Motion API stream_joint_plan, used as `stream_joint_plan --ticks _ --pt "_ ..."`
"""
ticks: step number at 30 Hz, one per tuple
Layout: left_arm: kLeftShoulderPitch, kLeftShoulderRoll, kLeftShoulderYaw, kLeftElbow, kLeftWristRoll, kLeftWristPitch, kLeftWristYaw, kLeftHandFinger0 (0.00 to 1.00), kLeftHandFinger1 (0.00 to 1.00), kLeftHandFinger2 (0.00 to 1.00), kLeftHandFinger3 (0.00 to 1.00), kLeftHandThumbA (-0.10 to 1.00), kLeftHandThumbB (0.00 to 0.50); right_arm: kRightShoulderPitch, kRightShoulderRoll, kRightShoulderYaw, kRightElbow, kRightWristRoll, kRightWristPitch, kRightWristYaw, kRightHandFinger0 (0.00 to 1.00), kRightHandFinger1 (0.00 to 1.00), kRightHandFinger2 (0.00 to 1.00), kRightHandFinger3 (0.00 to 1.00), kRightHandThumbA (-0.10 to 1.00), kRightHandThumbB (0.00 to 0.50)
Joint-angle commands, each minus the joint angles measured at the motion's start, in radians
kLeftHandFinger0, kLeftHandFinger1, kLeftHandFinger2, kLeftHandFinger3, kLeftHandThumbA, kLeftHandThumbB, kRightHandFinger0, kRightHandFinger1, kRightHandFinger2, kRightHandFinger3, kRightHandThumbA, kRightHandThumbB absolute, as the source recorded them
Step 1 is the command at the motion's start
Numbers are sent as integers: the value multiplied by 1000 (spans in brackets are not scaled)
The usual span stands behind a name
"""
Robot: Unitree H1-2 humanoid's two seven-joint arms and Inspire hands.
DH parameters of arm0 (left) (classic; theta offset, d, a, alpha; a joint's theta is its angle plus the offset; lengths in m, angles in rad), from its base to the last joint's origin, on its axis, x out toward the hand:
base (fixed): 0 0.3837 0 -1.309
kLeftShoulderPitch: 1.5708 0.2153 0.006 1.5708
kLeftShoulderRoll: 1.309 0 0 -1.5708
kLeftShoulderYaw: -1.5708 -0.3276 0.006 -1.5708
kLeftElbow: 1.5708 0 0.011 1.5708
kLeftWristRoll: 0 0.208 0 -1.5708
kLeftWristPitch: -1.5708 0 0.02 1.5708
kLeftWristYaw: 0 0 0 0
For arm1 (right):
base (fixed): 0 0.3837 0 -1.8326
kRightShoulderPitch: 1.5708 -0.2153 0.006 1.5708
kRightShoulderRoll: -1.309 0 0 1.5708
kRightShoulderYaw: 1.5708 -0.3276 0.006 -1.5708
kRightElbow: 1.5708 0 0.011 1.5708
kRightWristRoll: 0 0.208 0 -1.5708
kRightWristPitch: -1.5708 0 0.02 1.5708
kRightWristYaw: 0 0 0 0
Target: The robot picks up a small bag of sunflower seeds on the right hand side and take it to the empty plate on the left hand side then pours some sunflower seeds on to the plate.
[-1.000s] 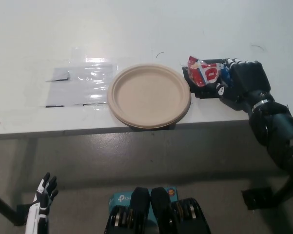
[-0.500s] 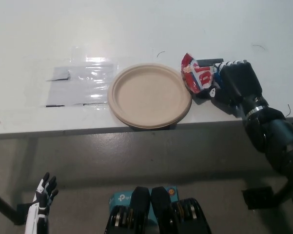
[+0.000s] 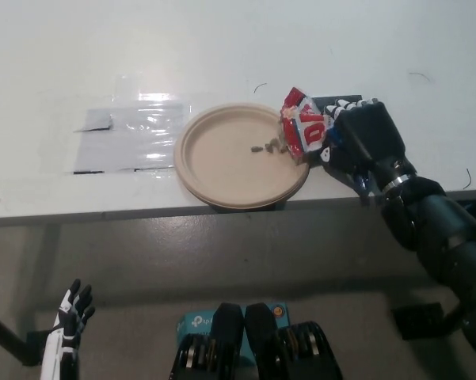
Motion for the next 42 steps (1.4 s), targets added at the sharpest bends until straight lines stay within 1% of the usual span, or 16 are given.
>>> stream_joint_plan --ticks 1,6,7,9,11,17,20,22,23,26,29,33,34,37,39,42 --pt "-9 10 5 -24 -7 -20 -9 1000 1000 1000 1000 1000 136 -93 19 17 -34 -25 -64 -84 0 60 578 478 -100 116" --pt "-3 9 5 -27 -11 -17 -10 1000 1000 1000 1000 1000 144 -110 14 88 -32 -92 -36 -130 0 104 652 548 -100 199" --pt "-3 11 4 -27 -8 -18 -11 1000 1000 1000 1000 1000 146 -119 14 130 -30 -134 26 -146 0 106 637 470 -100 214" --pt "-3 10 3 -25 -14 -21 -13 1000 1000 1000 1000 1000 151 -125 12 150 -29 -132 7 -131 0 137 643 284 -100 214" --pt "-4 10 3 -24 -11 -21 -11 1000 1000 1000 1000 1000 155 -135 12 189 -27 -166 42 -134 0 141 647 221 -100 228" --pt "-13 12 1 -24 -15 -16 -16 1000 1000 1000 1000 1000 178 -163 -2 269 -41 -213 25 -149 0 30 545 88 -100 267" --pt "-15 15 1 -21 -25 -21 -21 1000 1000 1000 1000 1000 158 -161 -6 273 -52 -214 27 -150 0 0 473 243 -100 267" --pt "-16 15 0 -23 -16 -17 -18 1000 1000 1000 1000 1000 163 -159 -8 276 -53 -218 36 -149 0 0 429 203 -100 262" --pt "-14 17 -1 -25 -21 -20 -22 1000 1000 1000 1000 1000 149 -153 -9 277 -52 -221 38 -152 0 0 331 264 -100 275" --pt "-11 17 1 -24 -18 -24 -18 1000 1000 1000 1000 1000 142 -142 -8 265 -38 -209 17 -174 0 0 319 58 -100 273" --pt "-11 18 0 -22 -6 -20 -15 1000 1000 1000 1000 1000 154 -124 -4 198 -32 -145 -11 -160 0 37 397 70 -100 209" --pt "-10 16 -2 -19 -1 -26 -13 1000 1000 1000 1000 1000 149 -100 1 82 -39 -44 -82 -103 0 124 606 22 -100 159" --pt "-8 15 -2 -21 -2 -23 -12 1000 1000 1000 1000 1000 155 -94 2 64 -42 -28 -83 -97 0 141 631 77 -100 157" --pt "-3 7 1 -20 -9 -21 -8 1000 1000 1000 1000 1000 155 -68 11 -23 -45 33 -83 -52 0 107 598 302 -100 55" --pt "1 8 1 -20 -12 -23 -11 1000 1000 1000 1000 1000 156 -55 17 -70 -45 59 -83 -33 0 57 525 355 -100 28" --pt "0 9 0 -13 -4 -38 -8 1000 1000 1000 1000 1000 134 -37 14 -115 -55 92 -83 -24 0 34 556 430 -100 16"
